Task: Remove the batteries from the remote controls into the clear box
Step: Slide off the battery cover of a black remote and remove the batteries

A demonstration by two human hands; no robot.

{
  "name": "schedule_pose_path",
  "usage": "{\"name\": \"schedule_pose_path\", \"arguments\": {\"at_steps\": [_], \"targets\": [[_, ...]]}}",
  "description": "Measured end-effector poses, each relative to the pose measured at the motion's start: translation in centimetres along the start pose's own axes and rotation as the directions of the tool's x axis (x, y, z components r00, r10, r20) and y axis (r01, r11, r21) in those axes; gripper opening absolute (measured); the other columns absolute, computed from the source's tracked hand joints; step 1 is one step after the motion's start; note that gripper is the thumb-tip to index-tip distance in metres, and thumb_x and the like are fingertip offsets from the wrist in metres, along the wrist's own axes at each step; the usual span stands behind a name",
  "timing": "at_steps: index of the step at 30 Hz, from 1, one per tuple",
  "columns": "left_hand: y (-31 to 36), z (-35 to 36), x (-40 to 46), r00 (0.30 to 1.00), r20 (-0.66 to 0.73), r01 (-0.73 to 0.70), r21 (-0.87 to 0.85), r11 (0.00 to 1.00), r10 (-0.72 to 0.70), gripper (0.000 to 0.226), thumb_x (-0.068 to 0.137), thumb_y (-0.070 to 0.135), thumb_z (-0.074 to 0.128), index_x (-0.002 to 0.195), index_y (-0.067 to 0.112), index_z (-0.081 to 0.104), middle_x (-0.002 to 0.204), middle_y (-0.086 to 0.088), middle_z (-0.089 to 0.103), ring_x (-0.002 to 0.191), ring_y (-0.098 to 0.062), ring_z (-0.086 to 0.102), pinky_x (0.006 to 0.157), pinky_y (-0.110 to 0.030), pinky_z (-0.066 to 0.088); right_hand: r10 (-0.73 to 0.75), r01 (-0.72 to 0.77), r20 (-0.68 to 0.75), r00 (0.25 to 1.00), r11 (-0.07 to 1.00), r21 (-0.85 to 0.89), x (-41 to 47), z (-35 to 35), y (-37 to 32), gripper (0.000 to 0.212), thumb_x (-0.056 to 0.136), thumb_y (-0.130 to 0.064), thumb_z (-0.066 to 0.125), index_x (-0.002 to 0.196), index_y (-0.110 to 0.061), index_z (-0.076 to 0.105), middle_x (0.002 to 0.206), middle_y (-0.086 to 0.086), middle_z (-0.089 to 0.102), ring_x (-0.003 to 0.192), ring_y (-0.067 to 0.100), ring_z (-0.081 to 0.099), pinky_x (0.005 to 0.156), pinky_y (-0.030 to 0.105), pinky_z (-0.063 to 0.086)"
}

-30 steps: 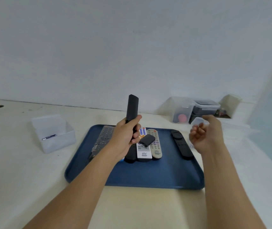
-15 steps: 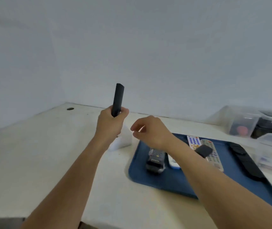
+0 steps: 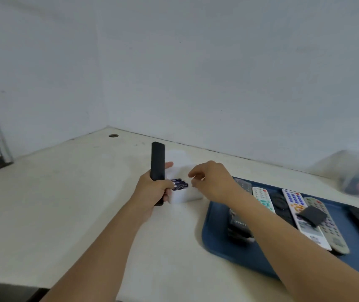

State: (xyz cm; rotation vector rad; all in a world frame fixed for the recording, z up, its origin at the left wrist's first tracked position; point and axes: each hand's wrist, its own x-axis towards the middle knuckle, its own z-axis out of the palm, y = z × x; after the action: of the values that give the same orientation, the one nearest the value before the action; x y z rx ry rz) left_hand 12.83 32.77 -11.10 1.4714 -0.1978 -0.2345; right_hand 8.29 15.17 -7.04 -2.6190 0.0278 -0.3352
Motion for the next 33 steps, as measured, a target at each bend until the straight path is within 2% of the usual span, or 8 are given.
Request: {"name": "schedule_pose_path", "arguments": {"at_steps": [4,9,13,16,18,24,29,33], "targets": [[-0.1,0.3,-1.1,0.984,0.125,-0.142,0.117,0.983,0.127,0.08,0.079,-0.019,0.062,0.126,0.046,0.062,0.057,0.005,0.044,0.048,-0.015,0.042,0.049,-0.024,0.034,-0.003,0.004,-0.013,1.0,0.999,0.033,-0.8,-1.2,0.8,0.035,0.093,0.002,0.056,0.123,-0.012,0.067,0.111,0.006,0.071,0.078,0.021,0.07,0.07,0.03,0.058],[-0.4,0.6,-1.8,0.949,0.164,-0.294,0.169,0.941,0.268,0.092,0.075,-0.028,0.054,0.125,0.05,0.058,0.056,0.012,0.044,0.057,-0.018,0.034,0.053,-0.023,0.037,-0.114,0.114,0.01,0.993,0.986,-0.122,-1.5,-1.5,0.6,0.041,0.09,0.003,0.057,0.125,-0.017,0.067,0.121,0.001,0.069,0.076,0.008,0.058,0.075,0.02,0.048],[-0.9,0.7,-2.0,0.929,0.182,-0.355,0.191,0.915,0.322,0.092,0.076,-0.029,0.048,0.129,0.045,0.056,0.066,0.025,0.062,0.057,-0.006,0.046,0.059,-0.017,0.043,-0.125,0.154,0.097,0.987,0.899,-0.411,-1.9,-2.0,0.8,0.054,0.088,-0.001,0.059,0.135,-0.027,0.059,0.128,0.001,0.064,0.112,0.024,0.061,0.093,0.035,0.05],[-0.9,1.0,-2.1,0.932,0.172,-0.346,0.159,0.925,0.319,0.094,0.074,-0.03,0.047,0.129,0.046,0.056,0.102,-0.001,0.071,0.076,-0.023,0.05,0.074,-0.033,0.045,-0.159,0.214,0.152,0.976,0.842,-0.496,-1.8,-1.5,0.0,0.049,0.084,-0.005,0.062,0.127,-0.029,0.062,0.117,0.003,0.066,0.099,0.028,0.063,0.082,0.039,0.054],[-0.9,1.1,-2.1,0.931,0.172,-0.349,0.167,0.922,0.321,0.095,0.073,-0.029,0.048,0.13,0.047,0.056,0.105,-0.017,0.066,0.077,-0.028,0.042,0.074,-0.04,0.042,-0.167,0.205,0.122,0.978,0.851,-0.483,-1.6,-1.6,-0.5,0.043,0.084,-0.008,0.064,0.123,-0.026,0.064,0.112,0.002,0.067,0.096,0.027,0.063,0.08,0.039,0.054],[-1.1,1.0,-2.0,0.927,0.175,-0.359,0.162,0.919,0.331,0.096,0.074,-0.028,0.049,0.131,0.049,0.055,0.113,-0.022,0.065,0.082,-0.024,0.05,0.077,-0.039,0.047,-0.137,0.189,0.131,0.982,0.684,-0.704,-2.0,-1.2,-1.9,0.023,0.078,0.005,0.059,0.084,-0.015,0.051,0.065,-0.001,0.034,0.052,0.016,0.035,0.056,0.031,0.034],[-1.4,1.1,-1.7,0.937,0.165,-0.333,0.16,0.929,0.308,0.095,0.074,-0.028,0.051,0.133,0.046,0.055,0.101,0.002,0.065,0.073,-0.023,0.042,0.073,-0.036,0.045,-0.139,0.179,0.114,0.984,0.715,-0.675,-1.5,-0.3,-1.5,0.026,0.079,0.005,0.061,0.098,-0.013,0.063,0.075,0.002,0.051,0.057,0.017,0.038,0.059,0.03,0.036],[-1.3,1.0,-1.8,0.935,0.169,-0.34,0.163,0.926,0.313,0.093,0.075,-0.028,0.05,0.136,0.043,0.053,0.104,-0.007,0.065,0.076,-0.025,0.043,0.073,-0.036,0.043,-0.109,0.149,0.102,0.989,0.782,-0.606,-1.3,-0.4,-1.1,0.038,0.081,0.004,0.062,0.114,-0.015,0.064,0.098,0.005,0.063,0.073,0.022,0.054,0.062,0.03,0.04]]}}
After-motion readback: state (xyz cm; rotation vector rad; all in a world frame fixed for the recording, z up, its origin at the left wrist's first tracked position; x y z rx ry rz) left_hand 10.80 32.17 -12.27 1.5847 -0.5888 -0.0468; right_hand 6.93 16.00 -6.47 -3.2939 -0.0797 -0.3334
